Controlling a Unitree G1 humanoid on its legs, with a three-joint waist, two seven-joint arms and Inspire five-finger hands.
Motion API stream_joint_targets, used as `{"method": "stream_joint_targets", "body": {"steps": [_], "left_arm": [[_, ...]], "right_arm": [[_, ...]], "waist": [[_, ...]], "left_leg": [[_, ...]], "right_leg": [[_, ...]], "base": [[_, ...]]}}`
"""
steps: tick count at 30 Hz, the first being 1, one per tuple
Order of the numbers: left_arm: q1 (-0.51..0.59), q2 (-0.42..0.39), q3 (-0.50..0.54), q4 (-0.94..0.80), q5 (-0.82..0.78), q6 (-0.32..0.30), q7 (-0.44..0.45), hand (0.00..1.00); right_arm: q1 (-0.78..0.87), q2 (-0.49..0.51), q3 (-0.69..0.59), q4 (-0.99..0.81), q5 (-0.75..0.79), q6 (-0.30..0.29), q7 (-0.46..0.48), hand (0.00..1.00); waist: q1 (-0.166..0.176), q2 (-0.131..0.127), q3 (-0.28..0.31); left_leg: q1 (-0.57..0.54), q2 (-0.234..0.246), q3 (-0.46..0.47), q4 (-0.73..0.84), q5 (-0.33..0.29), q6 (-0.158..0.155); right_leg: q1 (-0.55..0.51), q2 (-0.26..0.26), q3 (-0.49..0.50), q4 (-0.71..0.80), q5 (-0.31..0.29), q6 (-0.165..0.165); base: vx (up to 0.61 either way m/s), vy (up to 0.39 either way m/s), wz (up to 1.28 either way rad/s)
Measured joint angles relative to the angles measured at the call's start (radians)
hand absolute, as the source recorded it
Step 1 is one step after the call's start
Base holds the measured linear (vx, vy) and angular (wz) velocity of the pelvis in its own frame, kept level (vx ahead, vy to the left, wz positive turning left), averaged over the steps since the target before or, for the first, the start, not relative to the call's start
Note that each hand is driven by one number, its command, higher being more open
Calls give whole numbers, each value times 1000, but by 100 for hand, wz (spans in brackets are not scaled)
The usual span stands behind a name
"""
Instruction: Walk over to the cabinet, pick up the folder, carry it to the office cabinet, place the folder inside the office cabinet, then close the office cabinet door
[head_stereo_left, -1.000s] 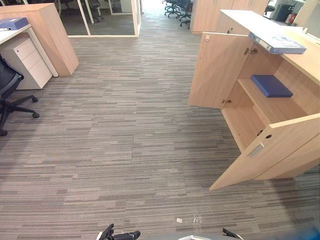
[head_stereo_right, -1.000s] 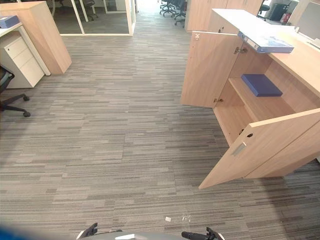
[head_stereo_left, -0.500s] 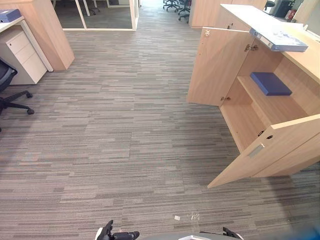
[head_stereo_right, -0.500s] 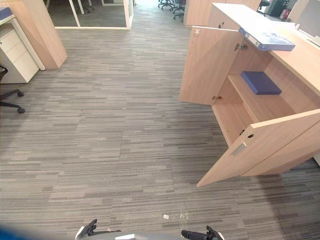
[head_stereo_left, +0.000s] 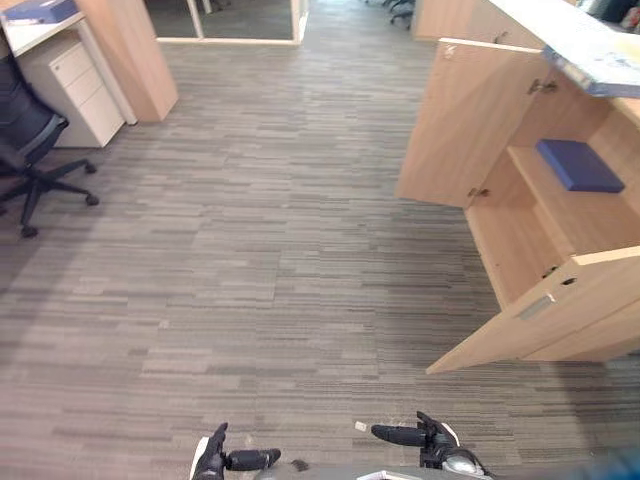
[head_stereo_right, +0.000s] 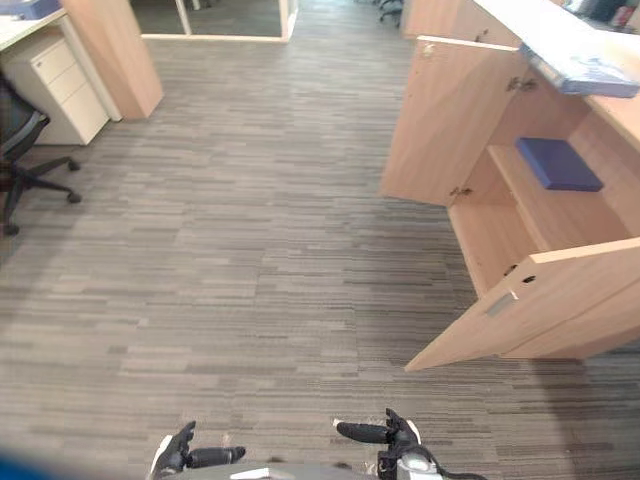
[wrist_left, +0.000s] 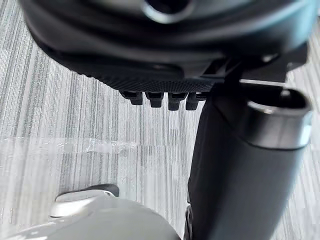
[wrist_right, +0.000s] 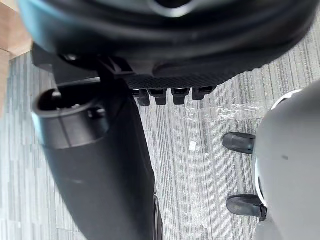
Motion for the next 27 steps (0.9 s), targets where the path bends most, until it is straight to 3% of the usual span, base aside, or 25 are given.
{"method": "stream_joint_targets", "body": {"steps": [1, 3, 4, 6, 7, 9, 11, 12, 14, 15, 16, 17, 18, 20, 22, 23, 24, 26, 27], "left_arm": [[1, -6, 7, -16, 0, -5, 2, 100], [18, -40, 64, -81, -1, -26, 5, 100], [20, -44, 72, -89, -2, -32, 5, 100], [18, -47, 94, -94, -3, -42, 6, 100], [7, -42, 98, -96, -3, -42, 8, 100], [-8, -27, 102, -100, -3, -41, 11, 100], [-10, -30, 131, -100, -6, -37, 27, 100], [-2, -36, 143, -95, -33, -33, 41, 100], [-4, -33, 159, -91, -54, -34, 51, 100], [-4, -35, 177, -91, -74, -38, 54, 100], [-3, -34, 185, -91, -85, -38, 49, 100], [3, -30, 198, -89, -85, -34, 46, 100], [9, -34, 210, -76, -85, -31, 44, 100], [21, -38, 209, -44, -88, -16, 36, 100], [29, -47, 181, -18, -88, -12, 24, 100], [28, -45, 170, -14, -88, -12, 15, 100], [30, -41, 163, -4, -89, -9, 5, 100], [36, -41, 150, 4, -89, -9, -7, 100], [32, -35, 140, 25, -89, -8, -19, 100]], "right_arm": [[0, 0, -16, 1, 9, 0, 0, 100], [0, -27, -18, 16, 39, 1, 0, 100], [1, -30, -20, 17, 41, 2, -1, 100], [-2, -27, -42, 21, 43, 4, -6, 100], [-15, -21, -67, 30, 43, 4, -11, 100], [-35, -10, -91, 46, 42, 10, -13, 100], [-47, -8, -93, 54, 42, 10, -18, 100], [-47, -3, -98, 54, 38, 10, -21, 100], [-59, 22, -135, 58, 35, 10, -21, 100], [-73, 48, -165, 65, 30, 10, -13, 100], [-78, 70, -175, 62, 29, 8, -6, 100], [-75, 76, -175, 65, 27, 8, 1, 100], [-73, 77, -182, 74, 24, 10, 11, 100], [-61, 67, -216, 67, 21, 11, 22, 100], [-35, 47, -253, 27, 28, 6, 28, 100], [-33, 40, -258, -3, 32, -2, 30, 100], [-33, 35, -254, -18, 35, -3, 29, 100], [-36, 33, -247, -25, 41, -3, 29, 100], [-39, 37, -246, -38, 42, -6, 30, 100]], "waist": [[2, 6, 9], [29, 37, 27], [28, 43, 30], [29, 41, 37], [28, 32, 44], [26, 4, 63], [25, -14, 74], [26, -8, 77], [30, -42, 87], [31, -50, 86], [32, -59, 79], [33, -67, 61], [33, -73, 40], [24, -64, 22], [20, -42, -11], [5, -38, -9], [-6, -31, -6], [-8, -25, -5], [-14, -21, -4]], "left_leg": [[-31, 7, 12, 72, -8, -13], [-151, 76, 82, 365, -1, -19], [-176, 91, 96, 420, 10, -17], [-226, 133, 139, 491, -32, 25], [-249, 155, 147, 429, -58, 24], [-252, 156, 137, 215, -41, 19], [-224, 159, 104, -128, 74, -9], [-198, 174, 116, -257, 201, -54], [-188, 147, 172, -220, 268, -28], [-211, 147, 187, -148, 254, -8], [-225, 132, 194, -64, 185, 32], [-220, 113, 209, -29, 140, 48], [-186, 87, 249, -21, 100, 62], [-101, 33, 289, -52, 55, 94], [-16, -20, 305, -103, 26, 130], [47, -49, 296, -124, 12, 153], [121, -73, 280, -162, 8, 160], [210, -81, 262, -217, 8, 161], [262, -78, 248, -247, 8, 161]], "right_leg": [[5, 0, -5, 6, -12, -2], [41, 23, -6, 3, -21, -11], [57, 25, -6, 4, -26, -14], [69, 11, -1, 19, -37, -9], [65, -10, 6, 29, -43, 1], [65, -65, 14, 42, -58, 30], [71, -127, 33, 56, -84, 81], [96, -163, 44, 61, -107, 132], [111, -216, 39, 60, -119, 147], [109, -232, 30, 75, -96, 138], [109, -261, 28, 88, -52, 150], [112, -291, 38, 97, -24, 154], [100, -338, 55, 137, 1, 126], [64, -418, 61, 278, 75, 132], [-25, -508, 44, 524, 175, 17], [-107, -571, 10, 809, 179, -74], [-149, -608, -46, 1020, 145, -111], [-174, -598, -132, 1127, 65, -104], [-210, -559, -207, 1111, -42, -55]], "base": [[-87, 72, 33], [-30, 67, 5], [59, 77, 1], [118, 115, -5], [151, 151, -12], [188, 212, -11], [305, 371, -22], [399, 485, -23], [361, 405, -28], [360, 337, -42], [380, 322, -42], [466, 406, -48], [406, 349, -49], [433, 386, -42], [428, 404, -2], [420, 345, 35], [495, 336, 39], [416, 182, 23], [331, 74, 15]]}}
